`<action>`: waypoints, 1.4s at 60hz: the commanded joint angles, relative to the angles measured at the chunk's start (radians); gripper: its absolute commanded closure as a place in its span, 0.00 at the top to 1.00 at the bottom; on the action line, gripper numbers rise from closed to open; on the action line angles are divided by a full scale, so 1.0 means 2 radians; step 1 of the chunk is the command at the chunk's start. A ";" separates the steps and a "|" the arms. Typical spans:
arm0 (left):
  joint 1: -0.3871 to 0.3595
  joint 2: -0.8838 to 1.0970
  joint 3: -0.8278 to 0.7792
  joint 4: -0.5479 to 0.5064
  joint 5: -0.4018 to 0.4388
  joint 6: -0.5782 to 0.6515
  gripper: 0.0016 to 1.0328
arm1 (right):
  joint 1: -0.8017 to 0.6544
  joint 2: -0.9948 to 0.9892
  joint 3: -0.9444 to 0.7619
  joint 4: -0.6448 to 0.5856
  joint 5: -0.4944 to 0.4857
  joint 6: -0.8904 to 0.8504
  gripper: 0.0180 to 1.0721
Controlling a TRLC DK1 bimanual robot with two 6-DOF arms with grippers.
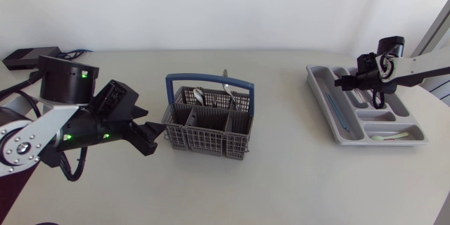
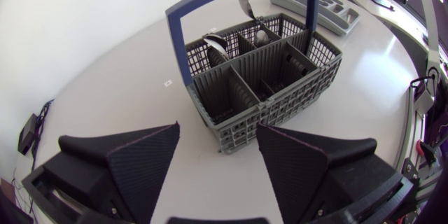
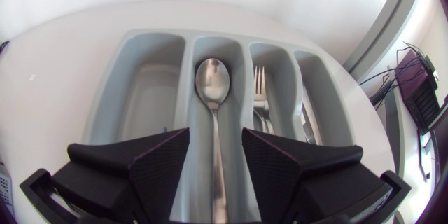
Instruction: Sort the cutlery from the basket into the organizer compartments.
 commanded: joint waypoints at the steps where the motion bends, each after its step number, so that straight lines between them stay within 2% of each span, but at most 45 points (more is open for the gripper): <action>1: 0.004 -0.005 -0.019 0.005 -0.003 0.018 0.73 | 0.019 -0.037 -0.044 0.005 -0.005 -0.006 0.58; 7: 0.006 -0.001 -0.024 0.008 -0.003 0.024 0.73 | 0.037 -0.078 -0.081 0.007 -0.007 -0.007 0.58; 10: 0.006 0.002 -0.028 0.013 -0.003 0.027 0.65 | 0.052 -0.104 -0.103 0.007 -0.010 -0.008 0.58; 16: 0.006 0.013 -0.034 0.023 -0.003 0.034 0.58 | 0.083 -0.137 -0.133 0.004 -0.015 -0.007 0.58; 21: 0.009 0.023 -0.037 0.030 -0.003 0.038 0.56 | 0.109 -0.159 -0.147 -0.006 -0.026 -0.005 0.58; 34: 0.016 0.053 -0.045 0.054 -0.003 0.047 0.35 | 0.186 -0.185 -0.163 -0.028 -0.028 0.008 0.56; 41: 0.016 0.076 -0.045 0.068 -0.002 0.051 0.25 | 0.220 -0.181 -0.156 -0.034 -0.029 0.017 0.47; 48: 0.019 0.095 -0.044 0.077 0.001 0.057 0.22 | 0.240 -0.172 -0.146 -0.042 -0.036 0.025 0.42; 50: 0.020 0.103 -0.042 0.080 0.001 0.060 0.18 | 0.247 -0.169 -0.140 -0.046 -0.039 0.028 0.41; 54: 0.022 0.121 -0.035 0.080 0.004 0.063 0.11 | 0.258 -0.163 -0.131 -0.055 -0.044 0.035 0.35; 65: 0.026 0.167 -0.015 0.087 0.032 0.065 0.08 | 0.273 -0.143 -0.106 -0.076 -0.081 0.048 0.11; 76: 0.037 0.203 0.008 0.090 0.064 0.064 0.03 | 0.276 -0.127 -0.084 -0.106 -0.145 0.060 0.08; 84: 0.037 0.224 0.020 0.113 0.069 0.062 0.03 | 0.273 -0.119 -0.077 -0.117 -0.193 0.066 0.08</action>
